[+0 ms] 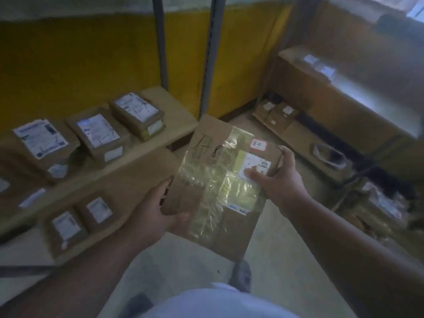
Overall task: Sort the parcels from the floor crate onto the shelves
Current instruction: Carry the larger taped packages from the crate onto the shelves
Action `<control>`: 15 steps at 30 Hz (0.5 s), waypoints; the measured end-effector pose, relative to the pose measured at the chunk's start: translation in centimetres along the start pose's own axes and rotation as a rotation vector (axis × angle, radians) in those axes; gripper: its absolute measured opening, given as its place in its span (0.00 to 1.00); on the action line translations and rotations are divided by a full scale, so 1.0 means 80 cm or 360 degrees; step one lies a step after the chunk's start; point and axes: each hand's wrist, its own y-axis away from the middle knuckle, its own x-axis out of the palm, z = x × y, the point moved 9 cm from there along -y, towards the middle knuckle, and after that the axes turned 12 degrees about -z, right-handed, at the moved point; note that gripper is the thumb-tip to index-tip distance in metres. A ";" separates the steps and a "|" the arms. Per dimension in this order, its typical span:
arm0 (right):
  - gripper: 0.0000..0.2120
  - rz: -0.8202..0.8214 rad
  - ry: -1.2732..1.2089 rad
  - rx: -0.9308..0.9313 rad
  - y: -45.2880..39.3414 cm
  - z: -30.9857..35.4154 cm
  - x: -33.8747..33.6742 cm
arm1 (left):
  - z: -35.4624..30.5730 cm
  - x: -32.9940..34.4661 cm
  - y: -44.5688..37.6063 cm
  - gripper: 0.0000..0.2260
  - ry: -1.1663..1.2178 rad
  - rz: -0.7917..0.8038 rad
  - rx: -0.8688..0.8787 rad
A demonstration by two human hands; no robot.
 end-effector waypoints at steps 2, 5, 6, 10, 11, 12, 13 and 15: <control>0.47 0.0212 0.0086 -0.0102 -0.045 0.006 0.038 | 0.016 0.011 0.000 0.35 0.0070 -0.0213 -0.0142; 0.47 0.0495 0.0249 -0.0291 -0.087 0.012 0.092 | 0.038 0.023 0.020 0.36 0.0106 -0.0539 -0.0332; 0.47 0.0584 0.0313 -0.0354 -0.095 0.012 0.110 | 0.047 0.029 0.030 0.36 0.0102 -0.0620 -0.0391; 0.42 0.0885 0.0434 -0.0506 -0.094 -0.003 0.192 | 0.100 0.038 0.070 0.35 0.0111 -0.0862 -0.0635; 0.41 0.0962 0.0459 -0.0510 -0.086 -0.014 0.218 | 0.116 0.036 0.080 0.33 0.0108 -0.0915 -0.0686; 0.41 0.1035 0.0489 -0.0503 -0.077 -0.027 0.241 | 0.132 0.036 0.088 0.32 0.0101 -0.0948 -0.0730; 0.43 0.1113 0.0506 -0.0482 -0.069 -0.042 0.265 | 0.149 0.035 0.094 0.31 0.0094 -0.0972 -0.0776; 0.45 0.1250 0.0511 -0.0408 -0.056 -0.077 0.317 | 0.188 0.031 0.097 0.30 0.0098 -0.0984 -0.0868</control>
